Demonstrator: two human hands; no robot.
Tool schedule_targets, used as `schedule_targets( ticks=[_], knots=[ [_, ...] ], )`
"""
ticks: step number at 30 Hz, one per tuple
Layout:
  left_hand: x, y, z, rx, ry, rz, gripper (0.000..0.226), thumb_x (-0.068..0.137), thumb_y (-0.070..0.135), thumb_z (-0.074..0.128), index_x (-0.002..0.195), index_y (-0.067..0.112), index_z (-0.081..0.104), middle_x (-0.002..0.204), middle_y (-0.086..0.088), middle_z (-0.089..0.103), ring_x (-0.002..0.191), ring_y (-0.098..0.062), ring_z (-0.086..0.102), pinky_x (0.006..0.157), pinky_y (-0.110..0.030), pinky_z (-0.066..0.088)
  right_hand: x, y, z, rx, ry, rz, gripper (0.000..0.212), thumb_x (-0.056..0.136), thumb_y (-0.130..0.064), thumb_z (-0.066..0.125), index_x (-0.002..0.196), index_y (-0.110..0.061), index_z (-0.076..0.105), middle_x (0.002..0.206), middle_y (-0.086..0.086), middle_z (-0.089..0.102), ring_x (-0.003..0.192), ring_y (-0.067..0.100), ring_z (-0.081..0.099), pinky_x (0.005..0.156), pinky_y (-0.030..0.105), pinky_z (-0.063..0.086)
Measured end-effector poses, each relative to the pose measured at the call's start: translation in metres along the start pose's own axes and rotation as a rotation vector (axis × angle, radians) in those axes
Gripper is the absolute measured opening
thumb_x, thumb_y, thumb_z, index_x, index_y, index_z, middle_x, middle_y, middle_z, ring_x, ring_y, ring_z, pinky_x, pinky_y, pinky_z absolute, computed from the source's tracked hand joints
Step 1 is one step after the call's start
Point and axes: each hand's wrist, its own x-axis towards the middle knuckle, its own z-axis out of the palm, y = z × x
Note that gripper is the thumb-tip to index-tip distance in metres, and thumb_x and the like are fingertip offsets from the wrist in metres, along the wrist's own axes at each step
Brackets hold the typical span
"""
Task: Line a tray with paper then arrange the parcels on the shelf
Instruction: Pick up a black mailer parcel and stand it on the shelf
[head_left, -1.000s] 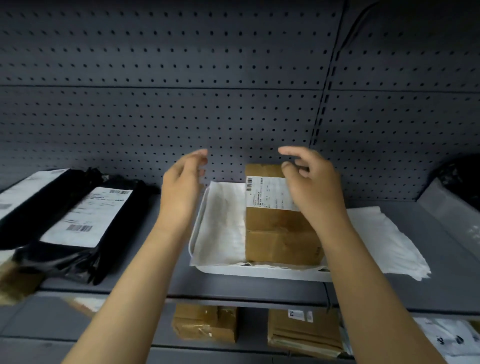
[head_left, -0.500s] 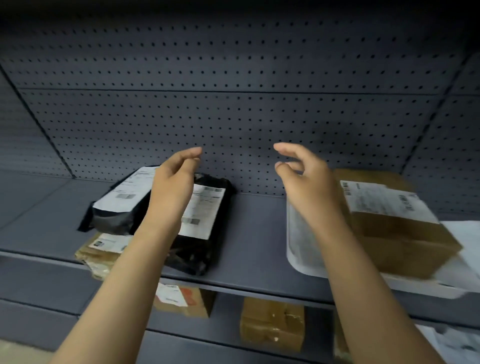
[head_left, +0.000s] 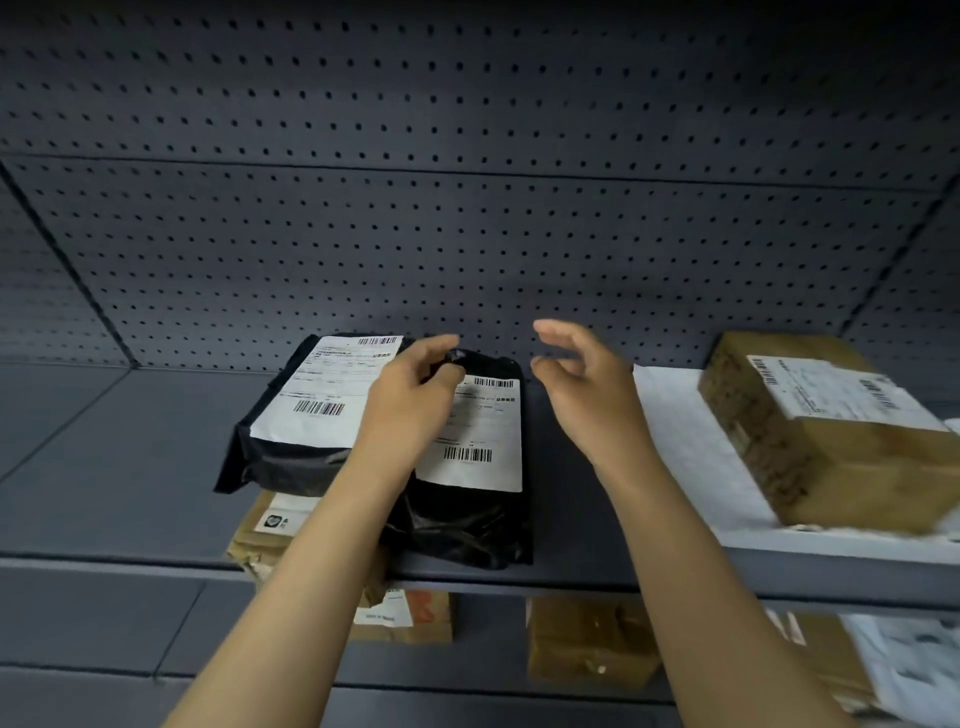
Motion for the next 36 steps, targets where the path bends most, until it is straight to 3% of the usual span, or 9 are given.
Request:
schedule_targets(
  ticks=[2,9,13,18,22,24,29,32,36],
  knots=[
    [0.002,-0.005,0.003,0.026,-0.020,0.011,0.039,0.093,0.019,0.060,0.131,0.026,0.066,0.123,0.009,0.072,0.117,-0.010,0.065,0.109,-0.032,0.045,0.001,0.000,0.001,-0.020,0.000,0.008,0.034,0.097,-0.017,0.058,0.127,-0.032,0.063,0.120,-0.021,0.060,0.091,-0.017,0.055,0.080,0.006,0.040],
    [-0.014,0.026,-0.020,0.242,0.137,0.346,0.033,0.092,0.014,0.064,0.117,0.036,0.072,0.120,0.015,0.062,0.105,0.002,0.056,0.089,0.001,0.035,0.002,-0.015,0.013,-0.022,-0.014,-0.003,0.036,0.097,-0.018,0.056,0.129,-0.034,0.061,0.108,-0.030,0.058,0.087,-0.020,0.056,0.066,-0.004,0.039],
    [-0.006,0.034,-0.079,0.180,0.214,0.199,0.031,0.098,0.023,0.057,0.122,0.040,0.069,0.118,0.018,0.064,0.075,0.003,0.049,0.060,0.004,0.041,0.003,-0.039,0.042,0.012,-0.115,-0.046,0.039,0.099,-0.019,0.055,0.135,-0.032,0.059,0.116,-0.023,0.061,0.084,0.000,0.065,0.061,0.002,0.045],
    [0.002,0.010,-0.127,0.115,0.252,0.018,0.029,0.098,0.025,0.056,0.118,0.042,0.067,0.131,0.010,0.066,0.131,-0.013,0.054,0.103,-0.033,0.044,0.000,-0.050,0.082,0.025,-0.178,-0.039,0.040,0.099,-0.018,0.055,0.136,-0.030,0.058,0.138,-0.014,0.057,0.106,0.001,0.061,0.073,0.008,0.040],
    [0.016,-0.012,-0.143,0.040,0.157,-0.159,0.045,0.099,0.027,0.059,0.143,0.027,0.057,0.145,0.001,0.058,0.119,-0.012,0.052,0.096,-0.029,0.038,-0.003,-0.050,0.111,-0.012,-0.174,0.029,0.044,0.098,-0.021,0.056,0.141,-0.029,0.054,0.129,-0.012,0.063,0.090,-0.006,0.059,0.076,0.016,0.045],
    [0.023,-0.022,-0.148,-0.057,0.075,-0.254,0.055,0.098,0.030,0.062,0.151,0.023,0.048,0.151,-0.001,0.053,0.120,-0.015,0.055,0.092,-0.027,0.040,-0.006,-0.049,0.124,-0.051,-0.163,0.091,0.046,0.098,-0.023,0.056,0.144,-0.029,0.051,0.109,-0.016,0.065,0.095,0.010,0.067,0.078,0.026,0.050],
    [0.041,-0.045,-0.161,-0.139,-0.074,-0.294,0.046,0.096,0.035,0.063,0.138,0.017,0.058,0.129,0.003,0.066,0.097,-0.007,0.060,0.064,-0.013,0.041,-0.015,-0.050,0.152,-0.146,-0.034,0.173,0.050,0.099,-0.026,0.057,0.148,-0.025,0.047,0.147,-0.006,0.053,0.117,0.012,0.055,0.094,0.027,0.038],
    [0.046,-0.058,-0.163,-0.161,-0.160,-0.274,0.031,0.093,0.031,0.065,0.122,0.020,0.070,0.113,0.002,0.075,0.095,-0.010,0.071,0.071,-0.021,0.055,-0.017,-0.048,0.163,-0.183,0.016,0.239,0.056,0.098,-0.025,0.058,0.152,-0.021,0.043,0.154,-0.004,0.048,0.128,0.014,0.052,0.104,0.028,0.037],
    [0.046,-0.070,-0.161,-0.170,-0.216,-0.249,0.050,0.079,0.045,0.064,0.126,0.029,0.071,0.117,0.002,0.077,0.106,-0.019,0.073,0.095,-0.042,0.058,-0.021,-0.052,0.174,-0.217,0.056,0.287,0.055,0.091,-0.025,0.054,0.146,-0.028,0.053,0.131,-0.010,0.067,0.091,0.004,0.067,0.076,0.018,0.050]
  ],
)
